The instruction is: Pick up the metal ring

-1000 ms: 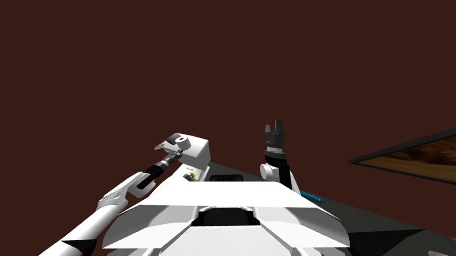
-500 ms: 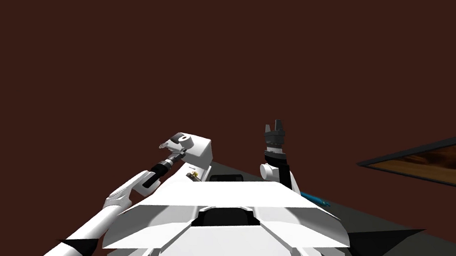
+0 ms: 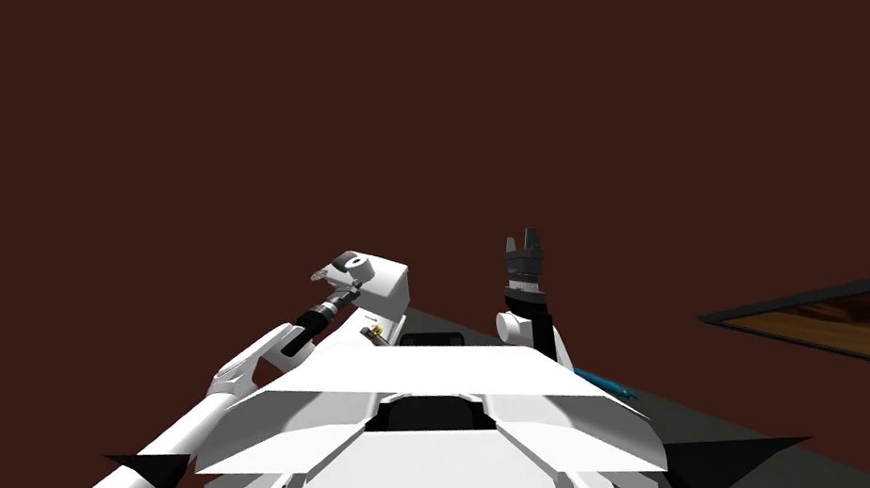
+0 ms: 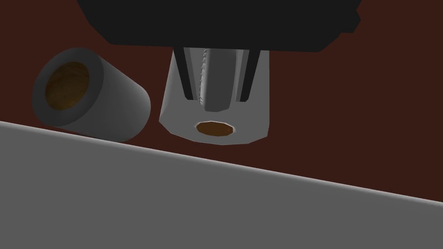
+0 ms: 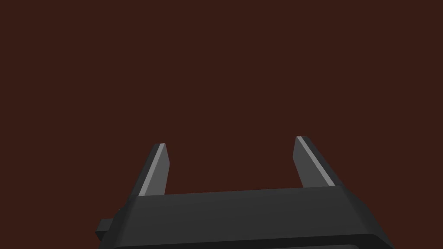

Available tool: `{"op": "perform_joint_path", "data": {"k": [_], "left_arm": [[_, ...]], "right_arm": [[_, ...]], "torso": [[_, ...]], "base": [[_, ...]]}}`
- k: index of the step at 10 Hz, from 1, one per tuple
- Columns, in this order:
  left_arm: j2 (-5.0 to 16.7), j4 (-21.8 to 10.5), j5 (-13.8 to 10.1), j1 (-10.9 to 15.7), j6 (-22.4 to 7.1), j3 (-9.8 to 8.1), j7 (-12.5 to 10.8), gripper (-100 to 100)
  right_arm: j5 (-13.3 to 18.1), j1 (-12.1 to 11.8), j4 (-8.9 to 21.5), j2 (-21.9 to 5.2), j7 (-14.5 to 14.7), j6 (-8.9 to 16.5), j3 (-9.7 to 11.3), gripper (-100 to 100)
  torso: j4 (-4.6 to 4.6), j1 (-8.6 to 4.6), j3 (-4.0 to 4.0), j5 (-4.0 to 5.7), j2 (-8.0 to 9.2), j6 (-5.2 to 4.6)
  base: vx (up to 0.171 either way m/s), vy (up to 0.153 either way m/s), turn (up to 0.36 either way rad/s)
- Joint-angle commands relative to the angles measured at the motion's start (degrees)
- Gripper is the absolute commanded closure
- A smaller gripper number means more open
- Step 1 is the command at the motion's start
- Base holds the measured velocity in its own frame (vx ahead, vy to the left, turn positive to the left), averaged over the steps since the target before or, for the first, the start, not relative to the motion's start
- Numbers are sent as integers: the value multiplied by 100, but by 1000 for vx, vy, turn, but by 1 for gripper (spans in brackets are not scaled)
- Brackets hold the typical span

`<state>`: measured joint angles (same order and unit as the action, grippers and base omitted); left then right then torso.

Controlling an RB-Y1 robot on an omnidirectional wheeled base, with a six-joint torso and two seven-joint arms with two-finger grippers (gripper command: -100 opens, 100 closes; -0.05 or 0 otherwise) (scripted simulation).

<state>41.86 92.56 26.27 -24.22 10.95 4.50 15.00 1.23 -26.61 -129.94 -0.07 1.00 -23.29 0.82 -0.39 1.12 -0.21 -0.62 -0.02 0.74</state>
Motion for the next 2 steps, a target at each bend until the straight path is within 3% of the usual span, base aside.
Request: {"op": "perform_joint_path", "data": {"k": [1, 2], "left_arm": [[0, 0, 0, 0, 0, 0, 0, 100], [2, 18, 0, 1, -20, 3, -3, 0]], "right_arm": [[0, 0, 0, 0, 0, 0, 0, 0], [0, 0, 0, 0, 0, 0, 0, 0]], "torso": [[0, 0, 0, 0, 0, 0], [-1, -4, -1, 0, 0, 2]], "base": [[0, 9, -7], [0, 0, 0]]}}
